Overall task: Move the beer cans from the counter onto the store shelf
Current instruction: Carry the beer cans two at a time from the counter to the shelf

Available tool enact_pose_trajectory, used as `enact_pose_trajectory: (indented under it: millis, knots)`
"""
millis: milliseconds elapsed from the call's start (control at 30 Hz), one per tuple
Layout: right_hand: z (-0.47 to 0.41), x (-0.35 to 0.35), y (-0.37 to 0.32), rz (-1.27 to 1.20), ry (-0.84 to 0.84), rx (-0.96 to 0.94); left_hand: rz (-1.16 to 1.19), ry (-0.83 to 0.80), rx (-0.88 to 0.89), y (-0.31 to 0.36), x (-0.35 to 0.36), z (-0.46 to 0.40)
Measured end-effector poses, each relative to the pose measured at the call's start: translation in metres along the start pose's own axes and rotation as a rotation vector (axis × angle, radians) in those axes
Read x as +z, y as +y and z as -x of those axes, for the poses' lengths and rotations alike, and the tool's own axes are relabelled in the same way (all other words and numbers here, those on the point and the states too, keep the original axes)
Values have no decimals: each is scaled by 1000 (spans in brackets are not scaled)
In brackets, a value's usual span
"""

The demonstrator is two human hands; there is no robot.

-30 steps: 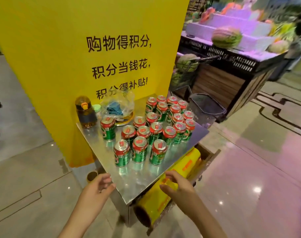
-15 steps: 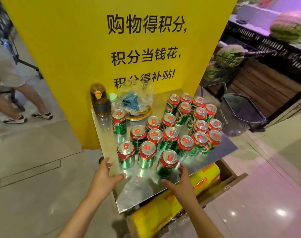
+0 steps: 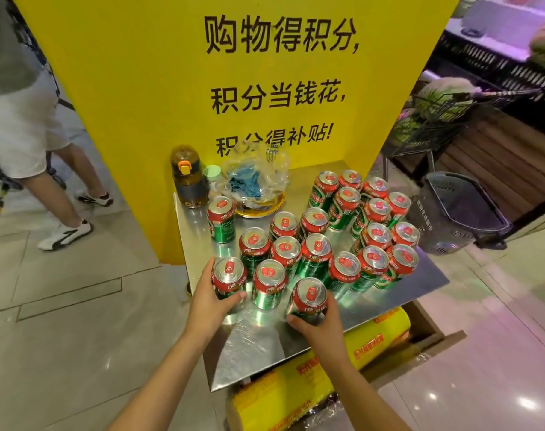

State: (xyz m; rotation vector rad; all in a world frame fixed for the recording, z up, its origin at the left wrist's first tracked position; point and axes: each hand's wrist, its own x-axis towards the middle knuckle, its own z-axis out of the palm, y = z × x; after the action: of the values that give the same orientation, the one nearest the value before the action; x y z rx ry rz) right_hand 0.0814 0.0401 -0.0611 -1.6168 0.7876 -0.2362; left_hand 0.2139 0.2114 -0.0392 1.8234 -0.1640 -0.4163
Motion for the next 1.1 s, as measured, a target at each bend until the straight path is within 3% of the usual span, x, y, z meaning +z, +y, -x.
enact_pose_trajectory:
  millis: [200,400,667,867,1100]
  knots:
    - [-3,-1,-7,9,-6,-17,-126,58,-21,-5,-4,-9]
    - [4,-15,-10,-1,-38,-33,-35,107,-28,3,-12,16]
    - [21,-30,-49,0,-279,-116,153,220,-39,43,-32,75]
    - [43,-7,-103,0,-528,-219,323,493,4,65,-47,145]
    - [81,60,-133,54,-896,-300,428,938,-106,66,-76,244]
